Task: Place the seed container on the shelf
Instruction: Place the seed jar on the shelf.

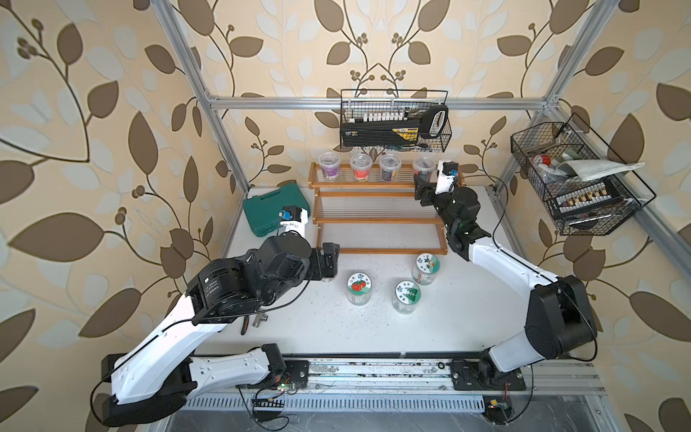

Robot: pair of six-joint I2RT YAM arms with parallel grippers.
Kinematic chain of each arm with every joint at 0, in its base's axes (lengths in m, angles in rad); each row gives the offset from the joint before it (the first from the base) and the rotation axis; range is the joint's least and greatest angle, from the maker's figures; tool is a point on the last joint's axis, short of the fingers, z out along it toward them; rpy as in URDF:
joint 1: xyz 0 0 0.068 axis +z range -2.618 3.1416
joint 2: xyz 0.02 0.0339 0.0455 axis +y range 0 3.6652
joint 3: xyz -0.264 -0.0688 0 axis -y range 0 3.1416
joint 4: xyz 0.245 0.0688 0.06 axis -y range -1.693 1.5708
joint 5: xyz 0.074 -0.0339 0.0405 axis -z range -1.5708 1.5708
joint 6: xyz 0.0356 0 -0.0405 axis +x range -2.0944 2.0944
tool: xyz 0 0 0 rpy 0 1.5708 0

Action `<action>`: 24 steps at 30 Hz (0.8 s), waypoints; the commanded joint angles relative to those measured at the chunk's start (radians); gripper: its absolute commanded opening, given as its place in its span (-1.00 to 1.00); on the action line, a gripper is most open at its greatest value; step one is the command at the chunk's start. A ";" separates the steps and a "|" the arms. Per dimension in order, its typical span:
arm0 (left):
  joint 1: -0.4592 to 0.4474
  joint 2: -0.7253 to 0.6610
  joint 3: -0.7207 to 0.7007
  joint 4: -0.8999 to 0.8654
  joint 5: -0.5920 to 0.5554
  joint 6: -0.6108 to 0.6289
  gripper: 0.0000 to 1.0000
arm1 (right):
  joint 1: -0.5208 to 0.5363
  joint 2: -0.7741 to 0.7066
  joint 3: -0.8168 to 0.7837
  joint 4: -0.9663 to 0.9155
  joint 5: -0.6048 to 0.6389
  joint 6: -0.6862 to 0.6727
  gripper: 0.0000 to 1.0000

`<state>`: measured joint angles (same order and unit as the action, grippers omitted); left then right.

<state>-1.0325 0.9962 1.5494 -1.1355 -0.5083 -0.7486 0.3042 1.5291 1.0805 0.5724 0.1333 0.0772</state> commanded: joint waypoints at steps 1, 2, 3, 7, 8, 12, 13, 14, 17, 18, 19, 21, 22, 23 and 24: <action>0.014 -0.009 -0.003 0.010 -0.017 0.005 0.97 | -0.005 -0.049 -0.037 0.033 0.022 0.001 0.55; 0.014 -0.011 0.000 0.008 -0.015 0.003 0.97 | -0.005 -0.058 -0.047 0.038 0.028 0.002 0.55; 0.015 -0.014 0.002 0.008 -0.013 0.002 0.97 | -0.005 -0.067 -0.054 0.041 0.031 0.003 0.51; 0.014 -0.027 0.000 0.013 -0.012 -0.001 0.97 | -0.006 -0.090 -0.067 0.034 0.028 -0.007 0.44; 0.014 -0.028 -0.003 0.013 -0.013 -0.001 0.97 | -0.007 -0.093 -0.069 0.034 0.028 -0.009 0.41; 0.015 -0.025 -0.005 0.019 -0.008 -0.001 0.97 | -0.008 -0.092 -0.065 0.028 0.029 -0.013 0.30; 0.015 -0.023 -0.005 0.019 -0.006 0.000 0.97 | -0.009 -0.089 -0.064 0.026 0.031 -0.013 0.28; 0.014 -0.021 -0.005 0.019 -0.004 0.000 0.97 | -0.010 -0.086 -0.058 0.023 0.031 -0.013 0.27; 0.015 -0.023 -0.006 0.019 -0.006 0.000 0.97 | -0.014 -0.071 -0.038 0.007 0.035 -0.011 0.26; 0.014 -0.024 -0.006 0.019 -0.006 0.000 0.97 | -0.016 -0.065 -0.028 -0.001 0.035 -0.011 0.26; 0.014 -0.025 -0.006 0.018 -0.007 0.000 0.97 | -0.017 -0.059 -0.021 -0.007 0.035 -0.011 0.26; 0.015 -0.027 -0.006 0.017 -0.008 0.000 0.97 | -0.020 -0.045 -0.006 -0.017 0.036 -0.011 0.26; 0.015 -0.028 -0.009 0.017 -0.009 0.000 0.97 | -0.022 -0.039 -0.002 -0.020 0.037 -0.011 0.26; 0.015 -0.029 -0.010 0.017 -0.009 0.000 0.97 | -0.023 -0.032 0.005 -0.024 0.037 -0.011 0.26; 0.014 -0.030 -0.012 0.017 -0.009 0.000 0.97 | -0.025 -0.026 0.010 -0.030 0.037 -0.010 0.26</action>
<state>-1.0325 0.9764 1.5478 -1.1347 -0.5072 -0.7490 0.2855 1.4803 1.0439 0.5606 0.1535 0.0700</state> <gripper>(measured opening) 0.985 0.631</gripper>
